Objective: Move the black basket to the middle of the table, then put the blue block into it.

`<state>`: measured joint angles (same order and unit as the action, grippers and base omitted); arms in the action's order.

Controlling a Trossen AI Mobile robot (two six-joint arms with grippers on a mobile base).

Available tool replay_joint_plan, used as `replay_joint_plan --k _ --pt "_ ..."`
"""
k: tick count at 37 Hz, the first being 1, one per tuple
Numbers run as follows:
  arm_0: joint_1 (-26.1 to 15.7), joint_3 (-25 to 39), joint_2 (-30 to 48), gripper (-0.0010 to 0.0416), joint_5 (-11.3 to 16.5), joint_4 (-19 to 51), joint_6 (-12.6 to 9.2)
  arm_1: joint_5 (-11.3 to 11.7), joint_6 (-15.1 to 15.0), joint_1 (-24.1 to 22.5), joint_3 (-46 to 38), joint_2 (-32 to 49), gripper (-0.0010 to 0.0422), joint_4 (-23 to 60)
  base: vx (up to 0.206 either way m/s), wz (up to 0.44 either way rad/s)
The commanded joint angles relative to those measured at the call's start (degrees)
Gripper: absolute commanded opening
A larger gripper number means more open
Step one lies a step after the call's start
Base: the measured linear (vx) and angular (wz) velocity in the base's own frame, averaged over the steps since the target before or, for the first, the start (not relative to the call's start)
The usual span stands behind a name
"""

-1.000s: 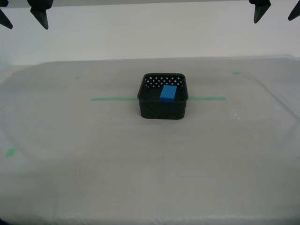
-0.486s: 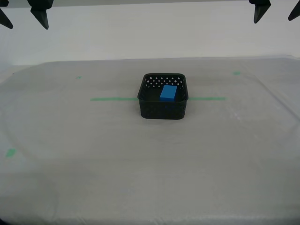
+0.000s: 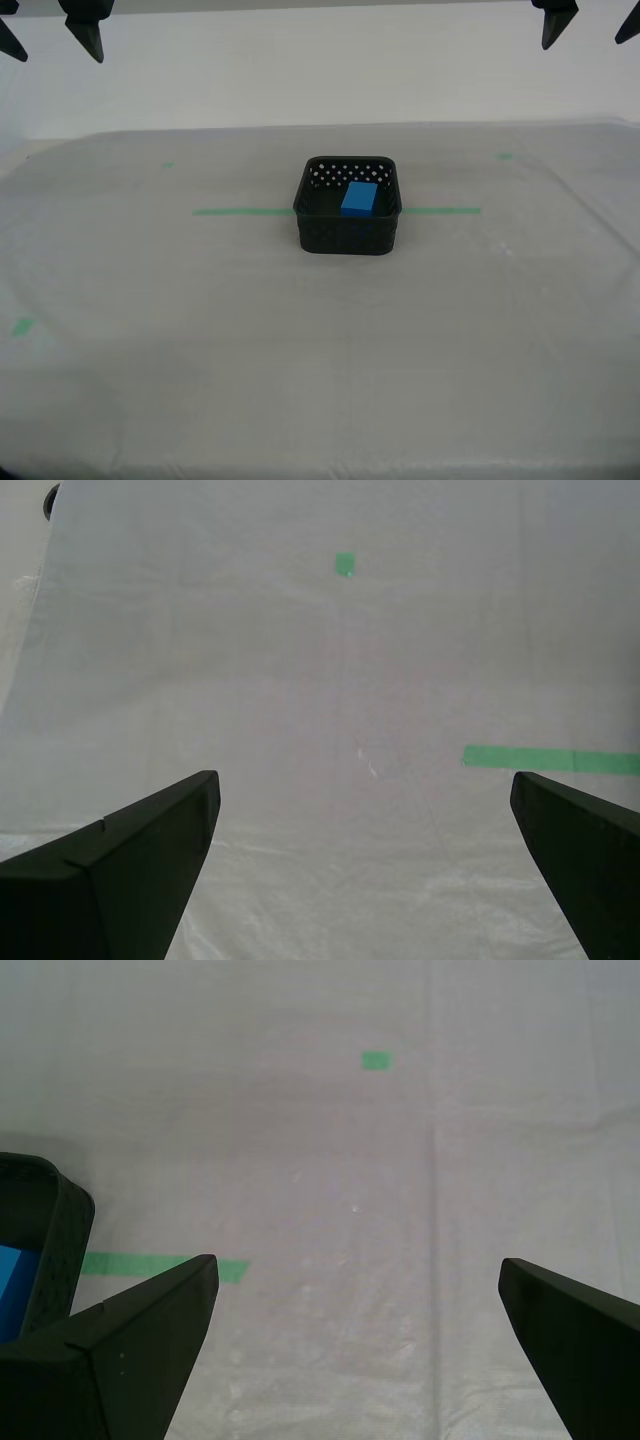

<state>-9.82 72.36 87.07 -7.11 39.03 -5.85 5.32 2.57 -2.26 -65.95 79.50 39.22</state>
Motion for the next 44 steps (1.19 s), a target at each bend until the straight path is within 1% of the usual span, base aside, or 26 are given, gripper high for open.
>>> replay_joint_plan --k 1,44 --pt "0.02 0.0 -0.04 0.0393 0.04 -0.04 0.02 0.07 -0.26 -0.02 -0.02 -0.02 0.04 0.02 0.0 0.0" --pt "0.02 0.0 -0.04 0.0394 0.04 -0.02 0.04 0.07 -0.26 -0.02 -0.02 -0.02 0.04 0.0 0.0 0.0"
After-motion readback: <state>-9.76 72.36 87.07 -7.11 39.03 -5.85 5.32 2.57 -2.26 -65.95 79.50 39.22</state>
